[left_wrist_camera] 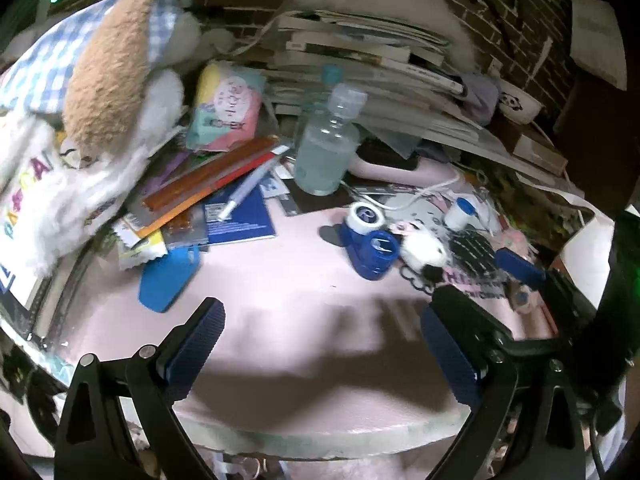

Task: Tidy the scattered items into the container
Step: 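Grasp the small panda plush on the desk with the right tool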

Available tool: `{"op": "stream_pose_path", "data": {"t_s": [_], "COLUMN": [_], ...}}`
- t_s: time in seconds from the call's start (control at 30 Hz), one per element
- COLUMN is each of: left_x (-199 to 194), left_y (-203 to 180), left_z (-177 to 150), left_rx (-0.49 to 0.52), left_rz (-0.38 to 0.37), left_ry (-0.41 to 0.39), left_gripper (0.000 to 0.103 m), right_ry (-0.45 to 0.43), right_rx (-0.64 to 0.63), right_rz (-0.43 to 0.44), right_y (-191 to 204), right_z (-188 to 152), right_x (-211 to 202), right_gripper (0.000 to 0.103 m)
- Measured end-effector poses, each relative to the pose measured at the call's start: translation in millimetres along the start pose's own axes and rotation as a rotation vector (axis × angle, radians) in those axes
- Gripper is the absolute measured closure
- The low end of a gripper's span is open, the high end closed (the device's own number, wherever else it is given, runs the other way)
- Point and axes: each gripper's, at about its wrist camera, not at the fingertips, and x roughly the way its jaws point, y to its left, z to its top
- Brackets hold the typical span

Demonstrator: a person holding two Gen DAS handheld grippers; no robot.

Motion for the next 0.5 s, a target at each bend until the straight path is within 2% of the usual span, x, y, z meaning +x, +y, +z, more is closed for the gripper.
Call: {"op": "stream_pose_path", "data": {"t_s": [0.1, 0.2, 0.27, 0.43, 0.5], "left_x": [2, 6, 9, 14, 14], "left_y": [5, 8, 9, 8, 7], "left_z": [-1, -1, -1, -1, 0], "left_rx": [-0.007, -0.014, -0.017, -0.016, -0.013], "left_rz": [0.0, -0.002, -0.002, -0.012, -0.017], "left_ry": [0.002, 0.008, 0.015, 0.026, 0.026], "left_gripper": [0.005, 0.005, 0.005, 0.005, 0.005], "right_ry": [0.048, 0.087, 0.109, 0.14, 0.169], "right_rx": [-0.011, -0.01, 0.0, -0.062, -0.075], "right_rz": [-0.002, 0.014, 0.042, 0.016, 0.033], "right_y": [-2, -6, -8, -1, 1], "right_z": [4, 7, 10, 18, 19], "right_x": [18, 30, 35, 43, 49], "right_gripper": [0.004, 0.014, 0.015, 0.019, 0.021]}}
